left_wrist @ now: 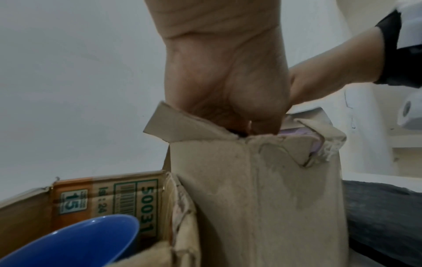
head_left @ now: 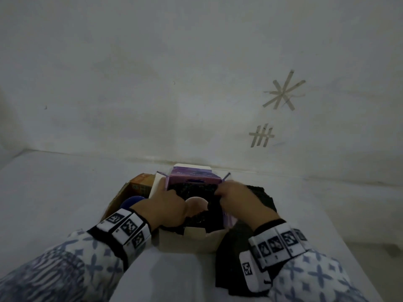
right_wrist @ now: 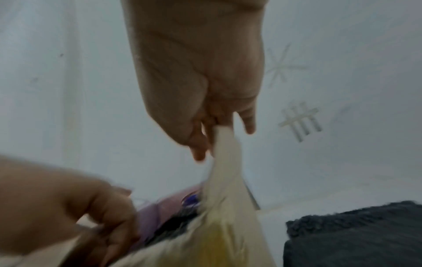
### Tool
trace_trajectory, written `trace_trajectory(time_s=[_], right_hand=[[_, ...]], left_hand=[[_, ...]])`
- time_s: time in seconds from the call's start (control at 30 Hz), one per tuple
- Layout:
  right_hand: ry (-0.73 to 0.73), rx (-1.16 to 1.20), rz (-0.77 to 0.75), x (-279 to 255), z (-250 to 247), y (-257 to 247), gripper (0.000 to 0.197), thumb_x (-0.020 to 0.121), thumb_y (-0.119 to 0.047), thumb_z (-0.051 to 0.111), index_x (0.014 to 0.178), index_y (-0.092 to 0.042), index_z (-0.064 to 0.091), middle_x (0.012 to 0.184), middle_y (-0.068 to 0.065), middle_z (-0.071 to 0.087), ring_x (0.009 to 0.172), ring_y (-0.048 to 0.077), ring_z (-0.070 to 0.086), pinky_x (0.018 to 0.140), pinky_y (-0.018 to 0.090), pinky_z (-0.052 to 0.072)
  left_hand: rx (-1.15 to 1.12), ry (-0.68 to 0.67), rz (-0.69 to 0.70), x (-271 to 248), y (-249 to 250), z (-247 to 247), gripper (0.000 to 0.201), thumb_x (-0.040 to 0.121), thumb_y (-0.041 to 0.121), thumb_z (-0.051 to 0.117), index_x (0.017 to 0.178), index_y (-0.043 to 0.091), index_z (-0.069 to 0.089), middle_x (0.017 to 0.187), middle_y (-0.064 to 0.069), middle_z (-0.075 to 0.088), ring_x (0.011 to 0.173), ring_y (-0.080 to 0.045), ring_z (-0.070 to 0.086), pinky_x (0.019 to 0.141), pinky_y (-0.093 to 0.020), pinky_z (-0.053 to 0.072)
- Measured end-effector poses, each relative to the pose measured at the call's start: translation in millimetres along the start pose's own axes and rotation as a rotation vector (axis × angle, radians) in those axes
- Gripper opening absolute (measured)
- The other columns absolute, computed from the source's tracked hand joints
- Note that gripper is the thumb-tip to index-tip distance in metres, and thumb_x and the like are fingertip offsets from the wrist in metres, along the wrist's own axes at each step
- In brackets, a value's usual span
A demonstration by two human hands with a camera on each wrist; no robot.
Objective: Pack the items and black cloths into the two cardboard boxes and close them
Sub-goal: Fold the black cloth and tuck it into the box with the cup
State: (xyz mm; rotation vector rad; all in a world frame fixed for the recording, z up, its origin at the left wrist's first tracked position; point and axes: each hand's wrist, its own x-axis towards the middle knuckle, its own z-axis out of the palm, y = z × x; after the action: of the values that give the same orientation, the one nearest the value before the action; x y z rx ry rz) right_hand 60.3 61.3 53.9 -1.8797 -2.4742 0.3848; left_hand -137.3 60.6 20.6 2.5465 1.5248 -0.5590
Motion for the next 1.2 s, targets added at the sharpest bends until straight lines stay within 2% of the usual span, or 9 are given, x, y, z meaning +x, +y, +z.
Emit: trace_trajectory(time_s=[0.13,0.3,0.43,0.6,0.73,0.87,1.0,1.1,1.2], right_hand=[[0.422,0.454,0.390,-20.6,-6.6,51.2,0.025,0.086,0.002,0.047,0.104,-0.004,0.064,0.115,0.016,0.061,0.105,0.029,0.057,0.078,0.022,0.037],[-0.297,0.225,0.323,-34.4,77.1,55.1,0.035,0.084,-0.029,0.058,0.109,-0.004,0.062,0.116,0.017,0.061,0.107,0.032,0.059,0.088,0.032,0.050],[-0.363,0.062,0.293,-45.6,121.9,36.5,0.073,0.070,-0.063,0.057,0.126,-0.018,0.046,0.125,0.007,0.037,0.120,0.033,0.036,0.098,0.045,0.040],[-0.209,0.078,0.317,-45.7,129.0,34.0,0.031,0.091,-0.028,0.041,0.114,-0.016,0.058,0.125,0.012,0.044,0.117,0.034,0.043,0.097,0.044,0.041],[-0.145,0.569,0.476,-38.9,82.8,56.1,0.019,0.086,-0.018,0.050,0.077,-0.011,0.065,0.093,0.014,0.064,0.088,0.028,0.060,0.085,0.033,0.049],[0.153,1.244,0.655,-38.0,18.8,83.5,0.029,0.080,0.002,0.046,0.056,-0.012,0.040,0.061,0.007,0.041,0.054,0.020,0.037,0.055,0.031,0.032],[0.287,1.438,0.535,-39.7,-22.6,73.4,0.016,0.078,-0.002,0.044,0.063,-0.006,0.047,0.067,0.011,0.045,0.065,0.024,0.045,0.060,0.032,0.035],[0.281,1.344,0.391,-45.1,-37.4,44.3,0.015,0.077,-0.010,0.050,0.062,-0.011,0.054,0.069,0.009,0.051,0.068,0.024,0.049,0.063,0.033,0.040],[0.170,1.212,0.323,-51.9,-33.1,21.8,0.012,0.079,-0.011,0.056,0.068,-0.012,0.061,0.072,0.008,0.061,0.069,0.021,0.059,0.066,0.035,0.050]], left_hand=[[-0.148,0.244,-0.058,5.4,17.2,-8.9,0.030,0.092,0.038,0.039,0.108,0.027,0.062,0.108,-0.001,0.062,0.105,-0.027,0.054,0.105,-0.056,0.021],[-0.454,0.215,-0.056,16.3,47.9,-6.3,0.032,0.091,0.028,0.044,0.121,0.029,0.055,0.124,-0.002,0.050,0.115,-0.025,0.048,0.105,-0.046,0.028],[-0.468,0.199,-0.075,18.9,60.8,-1.0,0.036,0.090,0.029,0.047,0.127,0.028,0.051,0.130,-0.001,0.046,0.119,-0.024,0.045,0.103,-0.044,0.031],[-0.522,0.222,-0.099,15.7,63.2,4.3,0.035,0.090,0.027,0.048,0.125,0.027,0.053,0.132,0.000,0.046,0.120,-0.023,0.045,0.102,-0.042,0.032],[-0.699,0.304,-0.127,15.9,59.9,1.2,0.028,0.091,0.020,0.050,0.116,0.023,0.061,0.124,-0.001,0.052,0.111,-0.021,0.053,0.099,-0.038,0.042],[-1.057,0.330,-0.170,15.1,64.4,-18.6,0.013,0.094,0.021,0.050,0.101,0.019,0.061,0.108,-0.005,0.062,0.089,-0.019,0.060,0.082,-0.033,0.049],[-1.651,0.006,-0.115,4.2,82.3,-45.5,0.051,0.093,0.054,0.041,0.106,0.009,0.060,0.109,-0.016,0.067,0.076,-0.023,0.063,0.064,-0.031,0.050],[-1.916,-0.363,-0.036,4.5,91.0,-49.7,0.095,0.077,0.082,0.024,0.125,0.005,0.051,0.115,-0.019,0.062,0.096,-0.039,0.065,0.073,-0.043,0.056],[-2.122,-0.430,-0.024,8.1,99.1,-54.6,0.090,0.073,0.085,0.025,0.111,0.012,0.062,0.123,-0.016,0.062,0.117,-0.041,0.055,0.083,-0.055,0.052]])
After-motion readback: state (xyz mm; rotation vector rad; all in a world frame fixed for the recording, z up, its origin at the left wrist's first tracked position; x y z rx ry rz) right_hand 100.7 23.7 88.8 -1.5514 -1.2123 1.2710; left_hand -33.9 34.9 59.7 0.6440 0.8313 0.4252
